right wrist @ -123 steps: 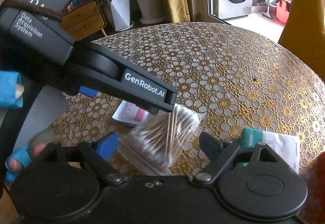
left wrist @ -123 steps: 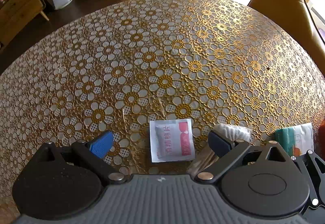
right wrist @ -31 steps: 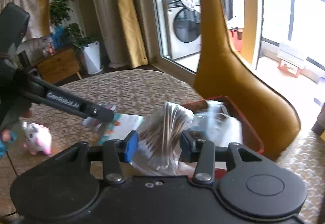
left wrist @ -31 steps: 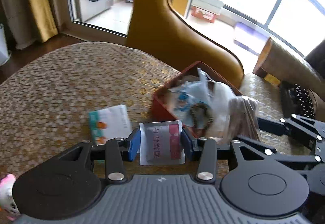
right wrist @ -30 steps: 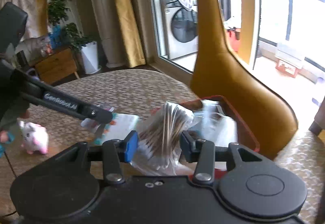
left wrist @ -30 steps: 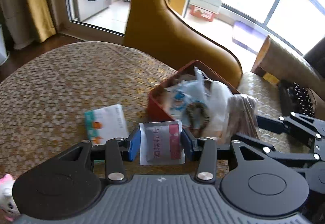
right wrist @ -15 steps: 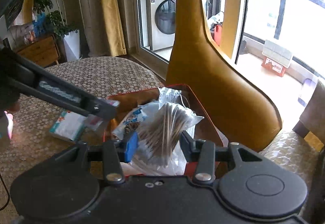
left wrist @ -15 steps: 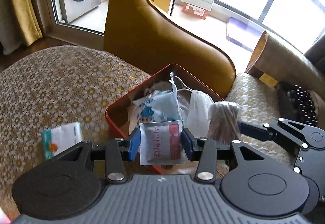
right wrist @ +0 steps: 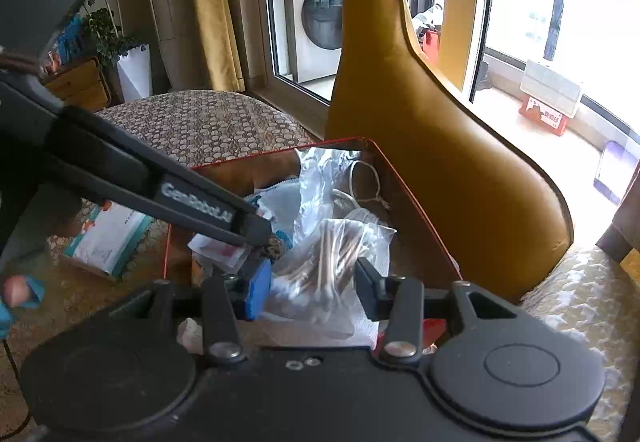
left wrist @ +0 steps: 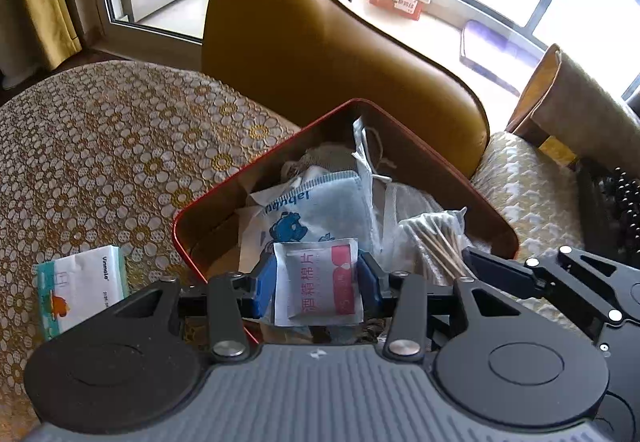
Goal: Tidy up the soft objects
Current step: 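Open the left tool over the red box while the right tool releases the swab bag into it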
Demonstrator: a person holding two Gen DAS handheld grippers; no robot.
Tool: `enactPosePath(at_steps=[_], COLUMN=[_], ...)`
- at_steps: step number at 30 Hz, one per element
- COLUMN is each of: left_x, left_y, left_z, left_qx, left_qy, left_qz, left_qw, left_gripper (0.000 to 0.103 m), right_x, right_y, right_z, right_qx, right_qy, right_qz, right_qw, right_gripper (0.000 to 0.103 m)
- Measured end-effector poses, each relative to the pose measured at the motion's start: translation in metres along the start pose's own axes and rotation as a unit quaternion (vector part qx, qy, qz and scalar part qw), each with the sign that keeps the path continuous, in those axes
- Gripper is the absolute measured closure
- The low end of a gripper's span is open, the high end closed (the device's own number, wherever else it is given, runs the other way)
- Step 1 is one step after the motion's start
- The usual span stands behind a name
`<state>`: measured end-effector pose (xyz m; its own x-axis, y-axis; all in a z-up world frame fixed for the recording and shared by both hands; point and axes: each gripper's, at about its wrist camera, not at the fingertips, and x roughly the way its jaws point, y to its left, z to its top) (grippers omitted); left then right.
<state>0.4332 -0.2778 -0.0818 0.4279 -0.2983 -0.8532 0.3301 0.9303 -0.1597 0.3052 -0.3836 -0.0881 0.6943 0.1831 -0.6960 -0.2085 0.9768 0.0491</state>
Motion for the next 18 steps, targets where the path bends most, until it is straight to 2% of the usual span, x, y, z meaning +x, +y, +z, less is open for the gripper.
enactPosePath(at_steps=[9,11,13,15,18], left_x=[0.002,-0.001,-0.008,-0.016,-0.029], left_y=[0.000,0.001,0.002,0.004,0.006], left_z=[-0.003,-0.003,-0.005,-0.007,-0.009], left_qx=[-0.005,-0.004,-0.005,-0.005,-0.006], left_qy=[-0.005,-0.008,-0.016,-0.026,-0.037], left_qz=[0.001,-0.001,0.000,0.003,0.005], left_qw=[1.0000,1.0000,0.9999,0.9996,0.9993], left_gripper=[0.057,0.055,0.046,0.042,0.042], right_x=[-0.006,-0.009,-0.011,-0.015,-0.021], right_y=[0.002,0.002,0.002,0.001,0.001], right_z=[0.000,-0.001,-0.002,-0.002,-0.003], right_qx=[0.000,0.003,0.008,0.012,0.018], right_qy=[-0.011,-0.014,-0.017,-0.019,-0.024], right_qz=[-0.006,-0.008,-0.007,-0.007,-0.004], right_qw=[1.000,1.000,1.000,1.000,1.000], right_gripper=[0.055,0.054,0.053,0.051,0.045])
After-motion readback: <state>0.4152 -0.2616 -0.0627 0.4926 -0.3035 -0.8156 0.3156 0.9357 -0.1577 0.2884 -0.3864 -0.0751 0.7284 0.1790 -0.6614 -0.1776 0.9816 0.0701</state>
